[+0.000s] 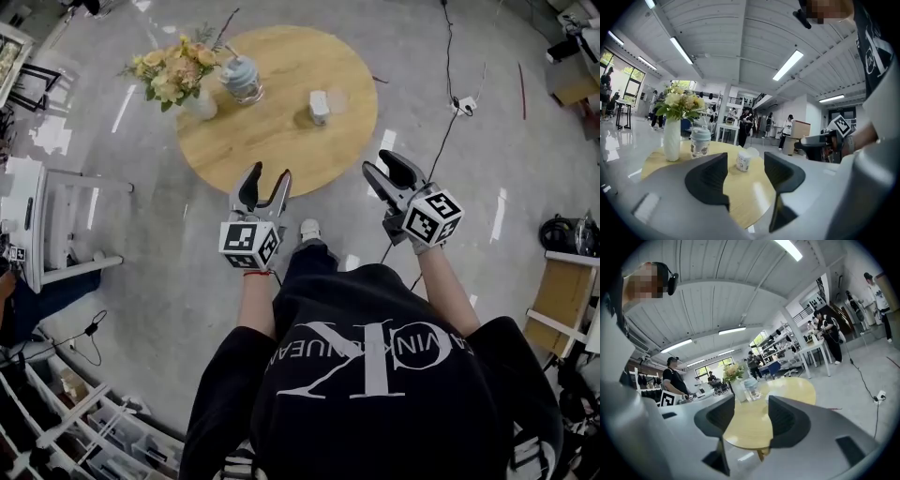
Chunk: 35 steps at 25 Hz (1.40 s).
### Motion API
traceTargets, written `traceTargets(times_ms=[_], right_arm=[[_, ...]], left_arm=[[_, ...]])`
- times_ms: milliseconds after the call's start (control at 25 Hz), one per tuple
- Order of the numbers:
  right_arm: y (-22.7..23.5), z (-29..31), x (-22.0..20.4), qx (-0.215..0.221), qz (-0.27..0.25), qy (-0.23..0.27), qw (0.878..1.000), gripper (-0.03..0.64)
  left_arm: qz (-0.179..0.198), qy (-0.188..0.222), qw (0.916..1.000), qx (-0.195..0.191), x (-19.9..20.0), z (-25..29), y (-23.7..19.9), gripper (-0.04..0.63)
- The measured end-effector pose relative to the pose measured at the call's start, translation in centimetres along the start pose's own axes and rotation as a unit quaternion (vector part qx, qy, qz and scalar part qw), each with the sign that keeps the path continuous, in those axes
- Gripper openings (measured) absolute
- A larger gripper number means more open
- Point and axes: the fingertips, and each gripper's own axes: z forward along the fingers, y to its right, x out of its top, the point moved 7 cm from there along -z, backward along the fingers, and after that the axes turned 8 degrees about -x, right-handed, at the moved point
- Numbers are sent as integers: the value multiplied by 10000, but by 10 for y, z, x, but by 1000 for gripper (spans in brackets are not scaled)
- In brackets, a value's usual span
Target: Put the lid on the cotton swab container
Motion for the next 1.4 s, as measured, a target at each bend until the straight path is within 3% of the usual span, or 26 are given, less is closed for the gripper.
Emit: traceTargets(times_ms=[200, 840, 1400], right_arm=[[10, 27, 9, -149, 126, -66, 9998, 191], [33, 85, 8, -611, 352, -351, 9969, 192], [74, 131, 1, -406, 528, -867, 9940, 199]], left_arm=[[241, -303, 9980, -500, 5, 28, -18, 233], [270, -853, 9832, -1590, -9, 98, -57, 270], [704, -1743, 9554, -2276, -28, 172, -59, 368]])
